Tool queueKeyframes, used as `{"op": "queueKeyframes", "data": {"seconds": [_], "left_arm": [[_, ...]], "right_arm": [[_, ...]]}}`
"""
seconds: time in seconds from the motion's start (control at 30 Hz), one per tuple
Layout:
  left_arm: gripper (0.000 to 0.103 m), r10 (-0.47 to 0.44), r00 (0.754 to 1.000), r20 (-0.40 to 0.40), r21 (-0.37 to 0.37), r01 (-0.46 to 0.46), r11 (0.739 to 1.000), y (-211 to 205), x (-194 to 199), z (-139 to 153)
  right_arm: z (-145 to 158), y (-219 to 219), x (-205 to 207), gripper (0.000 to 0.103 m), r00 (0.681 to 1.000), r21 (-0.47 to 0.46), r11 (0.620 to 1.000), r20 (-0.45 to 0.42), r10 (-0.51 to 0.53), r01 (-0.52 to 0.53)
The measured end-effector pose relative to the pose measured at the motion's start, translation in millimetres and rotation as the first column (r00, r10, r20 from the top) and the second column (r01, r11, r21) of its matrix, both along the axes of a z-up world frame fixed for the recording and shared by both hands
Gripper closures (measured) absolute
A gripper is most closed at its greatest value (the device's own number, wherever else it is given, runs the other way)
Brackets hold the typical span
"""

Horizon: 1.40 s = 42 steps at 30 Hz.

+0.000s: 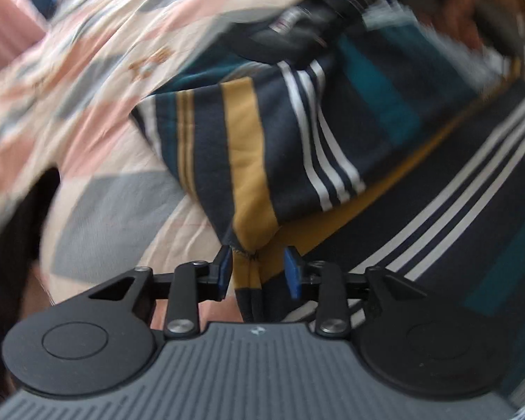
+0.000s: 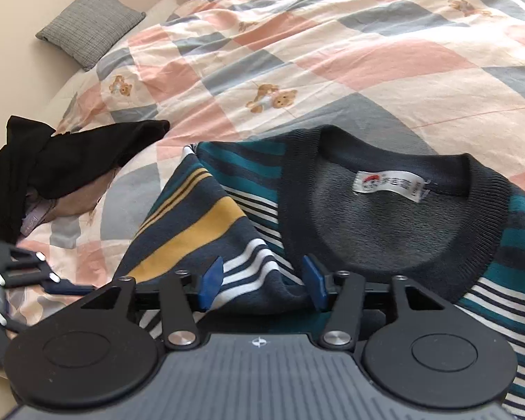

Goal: Fold clothes

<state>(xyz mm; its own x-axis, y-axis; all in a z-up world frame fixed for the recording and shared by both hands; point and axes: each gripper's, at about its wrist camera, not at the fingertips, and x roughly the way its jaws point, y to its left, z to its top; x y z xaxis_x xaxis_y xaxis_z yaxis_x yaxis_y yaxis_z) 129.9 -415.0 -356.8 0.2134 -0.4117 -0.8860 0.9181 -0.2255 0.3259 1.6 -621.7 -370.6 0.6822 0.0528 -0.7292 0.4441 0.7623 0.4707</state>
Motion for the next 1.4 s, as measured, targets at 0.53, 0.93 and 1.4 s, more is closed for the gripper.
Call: {"op": "queueKeyframes", "data": {"seconds": [0.53,0.93,1.4], "left_arm": [[0.084,0.226,0.974,0.022,-0.107,-0.222,0.969,21.5,20.8,0.3],[0.081,0.245,0.894,-0.376,-0.184,-0.331,0.926,-16.3,18.6,54.3],[0.077,0.286,0.891,-0.353,-0.138,-0.352,0.926,-60.1,-62.3,-10.8]], "right_arm": [[16.9,17.4,-34.8,0.052,0.990,-0.114,0.984,0.044,-0.136,0.140],[26.4,35.0,-270.7,0.047,0.750,-0.061,0.753,-0.070,-0.658,0.655],[-6.6,47.1,-238.7,0.098,0.780,-0.231,0.795,-0.174,-0.601,0.561]]}}
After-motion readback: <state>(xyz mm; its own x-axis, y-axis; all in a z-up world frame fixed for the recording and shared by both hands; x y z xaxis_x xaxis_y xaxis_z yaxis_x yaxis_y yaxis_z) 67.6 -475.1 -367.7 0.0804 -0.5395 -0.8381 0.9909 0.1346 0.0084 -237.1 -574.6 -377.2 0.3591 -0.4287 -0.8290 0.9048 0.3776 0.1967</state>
